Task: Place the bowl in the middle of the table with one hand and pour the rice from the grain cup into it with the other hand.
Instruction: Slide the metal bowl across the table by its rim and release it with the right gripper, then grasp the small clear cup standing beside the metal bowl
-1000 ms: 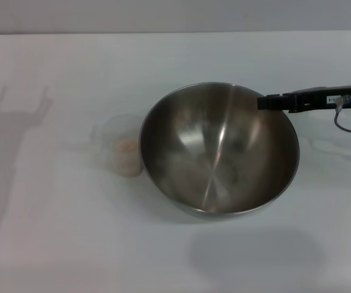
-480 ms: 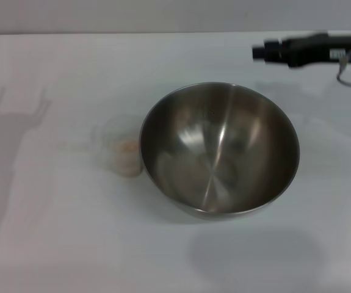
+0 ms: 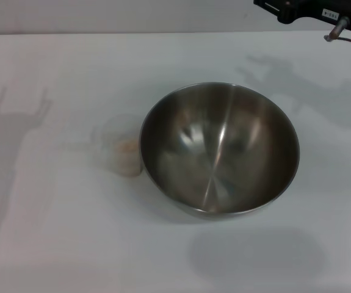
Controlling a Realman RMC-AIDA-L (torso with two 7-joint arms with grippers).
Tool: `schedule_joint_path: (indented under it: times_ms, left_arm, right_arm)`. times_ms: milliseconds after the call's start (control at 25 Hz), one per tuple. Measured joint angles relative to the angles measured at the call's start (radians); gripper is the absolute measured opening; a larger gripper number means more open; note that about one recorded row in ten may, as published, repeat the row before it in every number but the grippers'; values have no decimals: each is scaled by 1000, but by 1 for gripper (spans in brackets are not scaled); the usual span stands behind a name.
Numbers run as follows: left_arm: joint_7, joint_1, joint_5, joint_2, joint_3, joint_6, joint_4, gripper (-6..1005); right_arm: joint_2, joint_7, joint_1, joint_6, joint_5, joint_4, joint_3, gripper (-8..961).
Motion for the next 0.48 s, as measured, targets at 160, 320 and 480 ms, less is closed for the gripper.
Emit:
schedule_joint_path:
  times_ms: [160,320,480]
  left_arm:
    - [0,-2,0,0,2,-1,0,783]
    - [0,-3,1,0,3,-7,0,782]
    - [0,-1,6,0,4,-17,2,781]
  right_arm:
    - [2,-300,-58,94,155,12,-82,362]
    - [4,-626,-129,211,405,19,-171,361]
    - [6,-992,-174,242,745,103,-246,360]
